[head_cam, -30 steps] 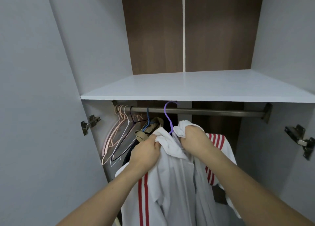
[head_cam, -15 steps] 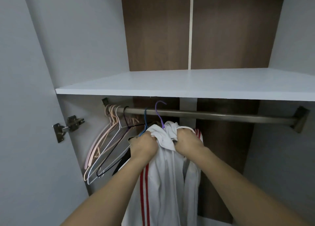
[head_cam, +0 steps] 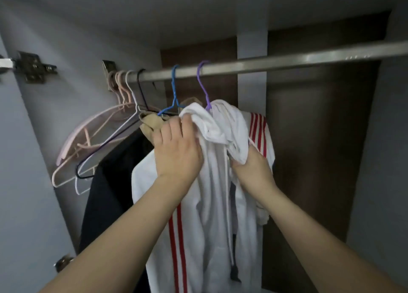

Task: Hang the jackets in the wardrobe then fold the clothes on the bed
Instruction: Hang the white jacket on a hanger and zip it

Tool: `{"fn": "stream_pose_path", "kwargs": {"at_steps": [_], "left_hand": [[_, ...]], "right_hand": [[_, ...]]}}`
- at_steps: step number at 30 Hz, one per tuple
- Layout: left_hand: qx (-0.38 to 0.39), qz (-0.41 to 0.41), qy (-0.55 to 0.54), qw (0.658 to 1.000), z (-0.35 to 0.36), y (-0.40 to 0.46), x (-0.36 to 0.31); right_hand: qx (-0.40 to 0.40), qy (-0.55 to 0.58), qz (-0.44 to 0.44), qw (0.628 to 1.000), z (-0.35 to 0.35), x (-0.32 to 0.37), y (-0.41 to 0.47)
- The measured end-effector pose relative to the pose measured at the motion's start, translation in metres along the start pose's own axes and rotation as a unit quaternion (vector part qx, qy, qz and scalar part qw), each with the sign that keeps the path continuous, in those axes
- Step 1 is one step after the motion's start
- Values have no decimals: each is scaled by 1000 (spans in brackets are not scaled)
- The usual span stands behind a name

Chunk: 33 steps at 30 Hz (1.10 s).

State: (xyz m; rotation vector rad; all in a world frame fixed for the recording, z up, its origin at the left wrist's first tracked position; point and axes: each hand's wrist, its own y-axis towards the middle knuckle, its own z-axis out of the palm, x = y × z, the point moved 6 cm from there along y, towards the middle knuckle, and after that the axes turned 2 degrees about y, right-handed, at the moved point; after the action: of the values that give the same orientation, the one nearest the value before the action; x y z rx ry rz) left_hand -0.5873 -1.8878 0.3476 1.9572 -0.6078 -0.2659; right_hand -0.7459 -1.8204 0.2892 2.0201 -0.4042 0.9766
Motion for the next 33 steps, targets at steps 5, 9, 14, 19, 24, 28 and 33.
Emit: {"fn": "stream_pose_path", "kwargs": {"at_steps": [5,9,14,19,24,28,33], "left_hand": [[-71,208,27,975,32,-85,-25],[61,302,103,946,87,-176,-42],[332,253,5,909,156,-281,-49],[670,-114,-225,698,198,-391,-54],[482,-377,-335,717,201,-453,-60],[257,-459,-445,725,175,-502,-68],[91,-662,-500,551,173,-537,-85]], "right_hand": [[-20,48,9,999,29,-65,-28],[-9,30,15,999,49,-126,-62],[-15,68,116,991,65,-217,-116],[9,109,239,965,74,-282,-177],[3,101,281,954,73,-319,-226],[-37,103,292,950,68,-334,-246],[-43,113,331,936,70,-366,-284]]}}
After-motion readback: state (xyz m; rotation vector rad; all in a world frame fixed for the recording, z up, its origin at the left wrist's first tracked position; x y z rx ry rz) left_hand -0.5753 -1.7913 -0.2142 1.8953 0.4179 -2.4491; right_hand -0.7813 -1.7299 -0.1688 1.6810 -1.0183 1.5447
